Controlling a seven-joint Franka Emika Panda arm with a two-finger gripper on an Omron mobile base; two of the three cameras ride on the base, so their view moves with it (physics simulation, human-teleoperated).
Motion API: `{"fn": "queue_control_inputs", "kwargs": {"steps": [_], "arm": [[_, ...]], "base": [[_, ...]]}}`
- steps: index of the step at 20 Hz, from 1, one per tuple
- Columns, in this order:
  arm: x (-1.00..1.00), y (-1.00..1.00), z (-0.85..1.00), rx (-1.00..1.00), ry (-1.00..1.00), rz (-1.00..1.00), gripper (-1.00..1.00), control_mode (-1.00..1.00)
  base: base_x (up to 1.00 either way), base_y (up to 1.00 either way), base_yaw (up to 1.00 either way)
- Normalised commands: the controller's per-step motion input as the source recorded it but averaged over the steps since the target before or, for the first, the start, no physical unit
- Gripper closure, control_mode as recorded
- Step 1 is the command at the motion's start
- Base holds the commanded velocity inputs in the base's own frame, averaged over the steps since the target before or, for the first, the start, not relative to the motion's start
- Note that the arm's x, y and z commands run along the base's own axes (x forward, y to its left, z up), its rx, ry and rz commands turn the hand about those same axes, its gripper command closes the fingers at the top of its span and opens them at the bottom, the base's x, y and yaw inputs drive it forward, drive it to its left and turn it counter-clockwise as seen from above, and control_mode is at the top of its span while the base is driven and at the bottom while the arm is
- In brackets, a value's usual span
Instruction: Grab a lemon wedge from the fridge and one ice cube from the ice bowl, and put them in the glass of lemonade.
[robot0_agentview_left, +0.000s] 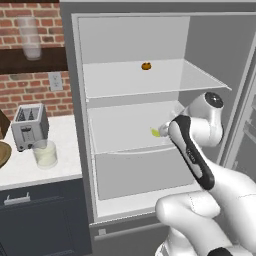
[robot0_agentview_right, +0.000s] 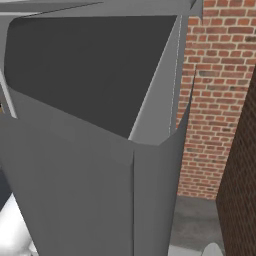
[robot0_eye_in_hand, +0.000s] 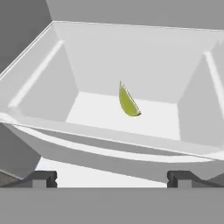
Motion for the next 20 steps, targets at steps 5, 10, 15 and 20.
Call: {"fn": "queue_control_inputs", "kwargs": {"steps": [5,10,15,20], "arm": [[0.46,-0.14,-0.03,0.00,0.05,0.18,-1.00,-1.00],[0.24,-0.01,-0.30,0.00,0.00,0.11,-1.00,-1.00],[0.27,0.00,-0.44,-0.02,0.02,0.07,-1.00,-1.00],[0.36,0.00,-0.41,-0.01,0.04,0.06,-1.00,-1.00]], "base": [[0.00,0.00,0.00],[0.00,0.00,0.00],[0.00,0.00,0.00],[0.00,0.00,0.00]]}}
